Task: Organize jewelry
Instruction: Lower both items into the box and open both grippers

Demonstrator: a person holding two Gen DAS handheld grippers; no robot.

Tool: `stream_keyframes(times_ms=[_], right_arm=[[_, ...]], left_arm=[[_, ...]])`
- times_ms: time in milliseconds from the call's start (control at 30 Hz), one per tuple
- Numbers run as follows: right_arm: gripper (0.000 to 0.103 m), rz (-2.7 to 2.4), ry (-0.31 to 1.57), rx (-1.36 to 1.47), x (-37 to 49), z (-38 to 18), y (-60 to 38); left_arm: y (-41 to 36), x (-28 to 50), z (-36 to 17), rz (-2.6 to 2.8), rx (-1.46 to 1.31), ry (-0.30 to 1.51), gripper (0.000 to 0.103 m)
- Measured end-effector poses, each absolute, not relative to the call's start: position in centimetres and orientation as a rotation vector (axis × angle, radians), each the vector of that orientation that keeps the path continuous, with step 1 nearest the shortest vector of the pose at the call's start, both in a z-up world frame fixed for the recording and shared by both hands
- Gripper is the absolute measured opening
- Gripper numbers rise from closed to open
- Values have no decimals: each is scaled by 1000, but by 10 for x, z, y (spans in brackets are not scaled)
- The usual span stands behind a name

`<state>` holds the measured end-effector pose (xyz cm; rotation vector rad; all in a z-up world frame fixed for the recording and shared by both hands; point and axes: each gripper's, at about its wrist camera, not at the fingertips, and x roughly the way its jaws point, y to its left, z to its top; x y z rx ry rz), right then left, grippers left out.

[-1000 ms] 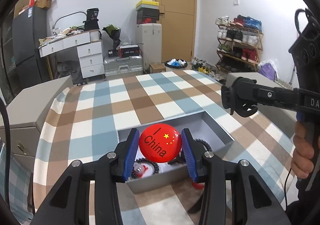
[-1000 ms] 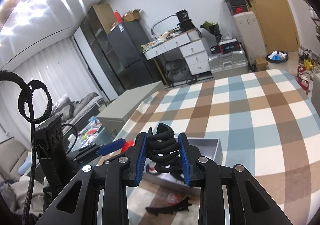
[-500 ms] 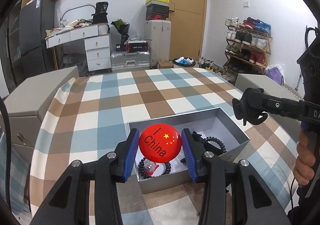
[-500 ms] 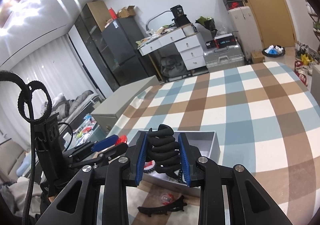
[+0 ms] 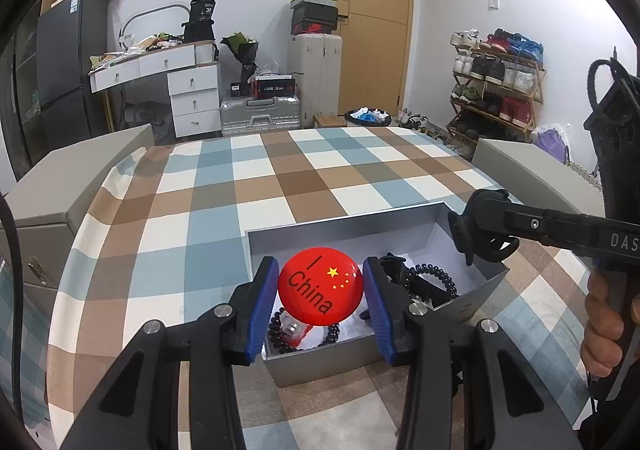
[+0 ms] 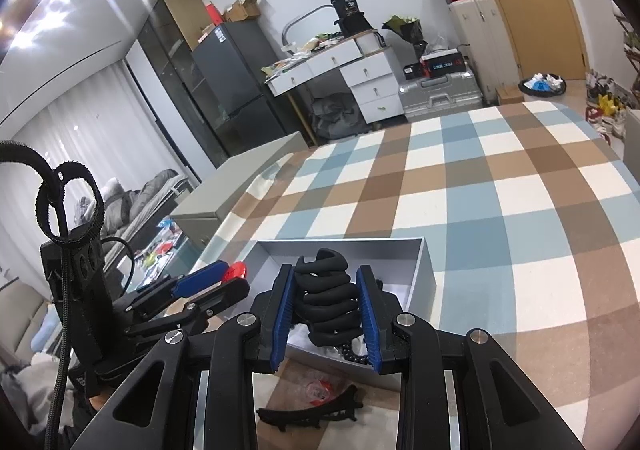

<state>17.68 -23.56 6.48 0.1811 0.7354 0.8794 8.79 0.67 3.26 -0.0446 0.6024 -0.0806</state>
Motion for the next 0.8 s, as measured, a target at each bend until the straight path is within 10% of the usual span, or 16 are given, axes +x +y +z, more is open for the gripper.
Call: stream_keyframes(times_ms=[800], right_arm=[[30, 856, 752, 129, 175, 55, -229]], left_arm=[[-6, 89, 21, -74, 5, 626, 38]])
